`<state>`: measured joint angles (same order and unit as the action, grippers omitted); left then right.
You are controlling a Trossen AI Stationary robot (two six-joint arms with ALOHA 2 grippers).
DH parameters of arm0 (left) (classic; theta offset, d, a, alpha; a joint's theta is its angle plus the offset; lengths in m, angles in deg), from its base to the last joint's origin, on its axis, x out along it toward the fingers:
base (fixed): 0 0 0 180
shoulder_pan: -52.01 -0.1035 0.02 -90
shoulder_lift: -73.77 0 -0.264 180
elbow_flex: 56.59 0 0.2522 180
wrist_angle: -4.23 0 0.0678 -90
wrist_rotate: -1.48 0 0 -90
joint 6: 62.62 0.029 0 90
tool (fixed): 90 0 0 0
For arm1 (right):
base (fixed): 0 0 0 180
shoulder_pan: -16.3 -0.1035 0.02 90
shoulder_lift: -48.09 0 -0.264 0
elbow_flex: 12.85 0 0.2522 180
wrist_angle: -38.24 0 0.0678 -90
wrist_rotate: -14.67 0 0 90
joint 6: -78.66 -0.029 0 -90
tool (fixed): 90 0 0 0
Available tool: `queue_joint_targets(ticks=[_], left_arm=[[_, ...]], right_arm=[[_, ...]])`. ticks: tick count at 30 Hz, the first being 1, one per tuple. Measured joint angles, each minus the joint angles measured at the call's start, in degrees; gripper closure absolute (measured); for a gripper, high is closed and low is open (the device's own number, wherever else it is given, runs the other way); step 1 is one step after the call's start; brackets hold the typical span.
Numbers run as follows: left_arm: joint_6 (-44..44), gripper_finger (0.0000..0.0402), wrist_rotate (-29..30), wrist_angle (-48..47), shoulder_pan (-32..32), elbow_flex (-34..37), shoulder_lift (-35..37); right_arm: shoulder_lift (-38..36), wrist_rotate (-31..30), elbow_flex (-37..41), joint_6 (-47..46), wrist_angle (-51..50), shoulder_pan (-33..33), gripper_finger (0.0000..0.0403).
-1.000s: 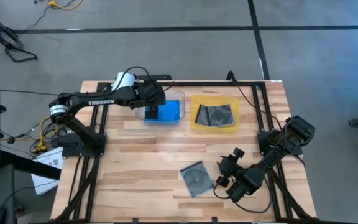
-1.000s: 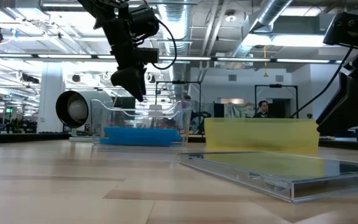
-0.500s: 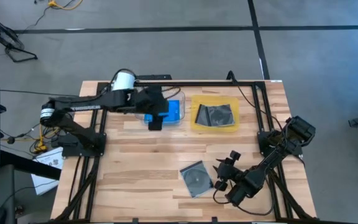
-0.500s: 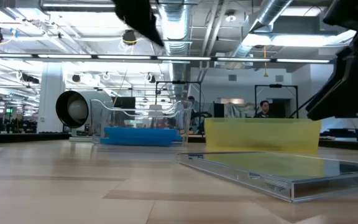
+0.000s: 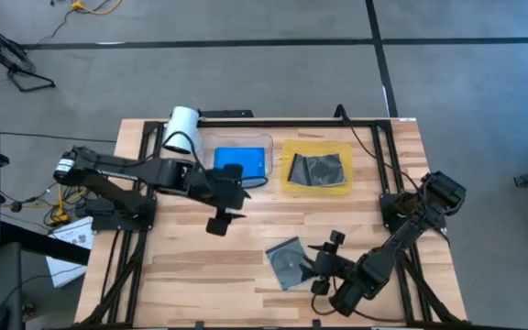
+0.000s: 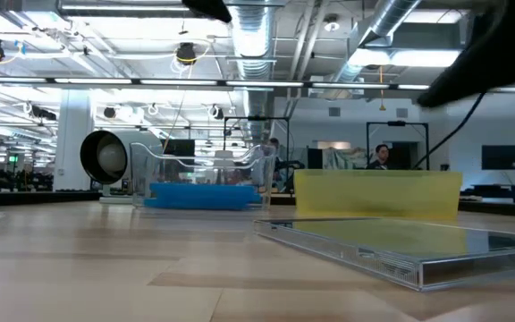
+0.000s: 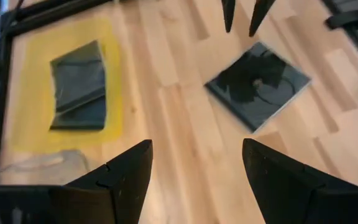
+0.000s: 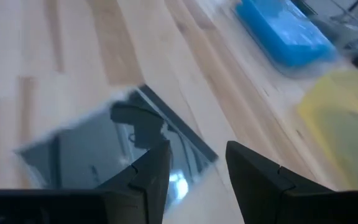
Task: Pick & place jewel cases by type
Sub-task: Put the black CD case into the yellow bin
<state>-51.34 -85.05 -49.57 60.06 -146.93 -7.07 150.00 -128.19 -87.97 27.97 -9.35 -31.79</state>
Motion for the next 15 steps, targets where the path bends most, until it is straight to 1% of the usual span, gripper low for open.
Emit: queue_joint_targets(ticks=[4, 9, 10, 15], left_arm=[[-1.61, 0.0159, -0.02, 0.34, 2.28, -0.02, -1.29], [-1.11, 0.0159, -0.25, 4.12, 3.41, -0.04, -5.29], [-0.67, 0.0159, -1.02, 4.79, 3.44, -0.04, -6.59], [-0.51, 0.0159, -9.94, 5.02, 2.75, -0.02, -13.69]], right_arm=[[0.0, -0.27, -2.75, -0.6, -0.32, -2.16, 0.0253], [0.07, -4.27, -3.3, -7.29, 2.85, -6.77, 0.0253], [0.1, -4.84, -3.3, -7.66, 4.45, -7.64, 0.0253], [0.86, -5.64, -3.36, -6.35, 16.01, -10.67, 0.0253]])
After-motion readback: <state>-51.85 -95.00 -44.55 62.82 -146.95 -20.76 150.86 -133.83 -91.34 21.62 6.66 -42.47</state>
